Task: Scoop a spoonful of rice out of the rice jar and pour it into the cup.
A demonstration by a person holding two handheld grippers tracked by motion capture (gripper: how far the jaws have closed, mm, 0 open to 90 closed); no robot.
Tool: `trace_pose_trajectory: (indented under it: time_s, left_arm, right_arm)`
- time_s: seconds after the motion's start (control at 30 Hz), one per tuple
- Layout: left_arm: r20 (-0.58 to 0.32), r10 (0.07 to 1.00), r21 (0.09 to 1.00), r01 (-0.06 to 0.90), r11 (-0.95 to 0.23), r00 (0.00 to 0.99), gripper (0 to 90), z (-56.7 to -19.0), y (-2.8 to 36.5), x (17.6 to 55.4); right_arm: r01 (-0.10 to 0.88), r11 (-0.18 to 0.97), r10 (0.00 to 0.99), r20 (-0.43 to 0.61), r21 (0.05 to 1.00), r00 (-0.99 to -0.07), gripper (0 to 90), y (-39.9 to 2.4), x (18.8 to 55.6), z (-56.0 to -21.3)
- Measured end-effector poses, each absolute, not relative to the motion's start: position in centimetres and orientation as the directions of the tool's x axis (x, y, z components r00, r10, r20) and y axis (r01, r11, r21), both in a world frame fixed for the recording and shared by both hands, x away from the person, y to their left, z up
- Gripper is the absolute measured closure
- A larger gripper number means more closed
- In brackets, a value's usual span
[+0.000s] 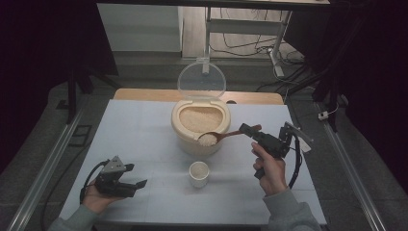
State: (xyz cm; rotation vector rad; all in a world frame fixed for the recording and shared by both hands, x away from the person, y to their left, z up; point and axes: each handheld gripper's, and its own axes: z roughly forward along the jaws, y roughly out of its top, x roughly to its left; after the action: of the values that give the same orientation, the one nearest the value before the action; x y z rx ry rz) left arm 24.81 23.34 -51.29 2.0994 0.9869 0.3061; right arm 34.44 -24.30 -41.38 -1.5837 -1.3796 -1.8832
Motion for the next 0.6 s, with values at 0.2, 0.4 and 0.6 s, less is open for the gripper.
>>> trace_pose_trajectory:
  time_s: [0.2, 0.4, 0.6]
  left_arm:
    - [-0.105, 0.735, 0.737, 0.549, -0.395, 0.67, 19.2, -51.3, 23.4, 24.8]
    - [-0.105, 0.735, 0.735, 0.55, -0.396, 0.669, 19.2, -51.4, 23.4, 24.8]
    - [-0.103, 0.734, 0.733, 0.55, -0.4, 0.671, 19.2, -51.4, 23.3, 24.9]
  right_arm:
    - [0.776, -0.429, 0.348, 0.878, 0.462, -0.33, 83.0, -23.8, 33.5, -42.6]
    - [0.797, -0.395, 0.384, 0.87, 0.457, -0.309, 83.0, -23.7, 33.2, -44.2]
    - [0.797, -0.349, 0.451, 0.834, 0.493, -0.319, 83.0, -23.4, 33.1, -45.1]
